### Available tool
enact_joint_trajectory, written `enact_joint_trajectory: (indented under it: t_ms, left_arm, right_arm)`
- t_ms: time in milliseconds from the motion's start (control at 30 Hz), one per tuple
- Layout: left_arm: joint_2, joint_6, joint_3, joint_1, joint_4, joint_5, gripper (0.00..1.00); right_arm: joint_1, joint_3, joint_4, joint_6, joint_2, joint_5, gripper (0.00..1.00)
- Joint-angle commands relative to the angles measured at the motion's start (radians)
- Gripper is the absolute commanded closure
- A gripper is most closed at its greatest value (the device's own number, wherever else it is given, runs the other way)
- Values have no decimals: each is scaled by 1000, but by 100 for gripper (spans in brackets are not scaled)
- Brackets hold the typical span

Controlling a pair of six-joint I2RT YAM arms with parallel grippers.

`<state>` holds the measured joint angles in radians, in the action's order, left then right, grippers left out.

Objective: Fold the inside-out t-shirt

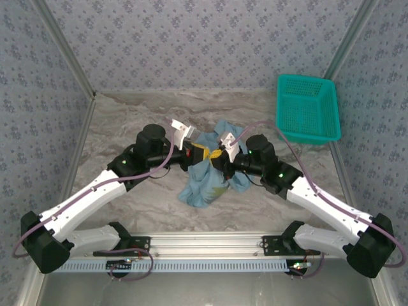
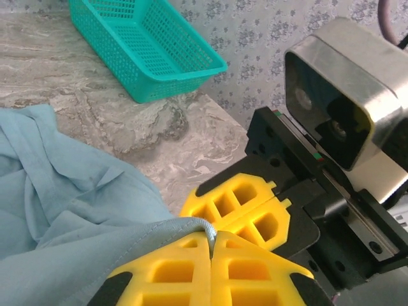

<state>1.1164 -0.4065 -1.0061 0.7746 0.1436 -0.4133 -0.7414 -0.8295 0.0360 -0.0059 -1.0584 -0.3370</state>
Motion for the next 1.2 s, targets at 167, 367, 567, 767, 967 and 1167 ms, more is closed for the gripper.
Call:
enact_joint_trajectory:
  t_ms: [167,367,567,767,967,1167]
  left_arm:
    - [-63,121,36,-28,14,198,46]
    - [-22,223,116,-3,-24,297,31]
    - [66,363,144,56,-61,442,22]
    - [129,390,163,53,-114,463,19]
    - [187,365,166,35,-196,479,22]
    - [213,365,134,13,-258,384,47]
  right_arm:
    - [161,72,-18,130,104,-154,100]
    - [248,88,-74,215,120,-260,100]
    - [292,89,-136,295,112,-312,100]
    - [304,88,-140,303,112,-314,100]
    - [303,89,-142,303,110,-321,100]
    - [306,95,-133,297,113,-321,100]
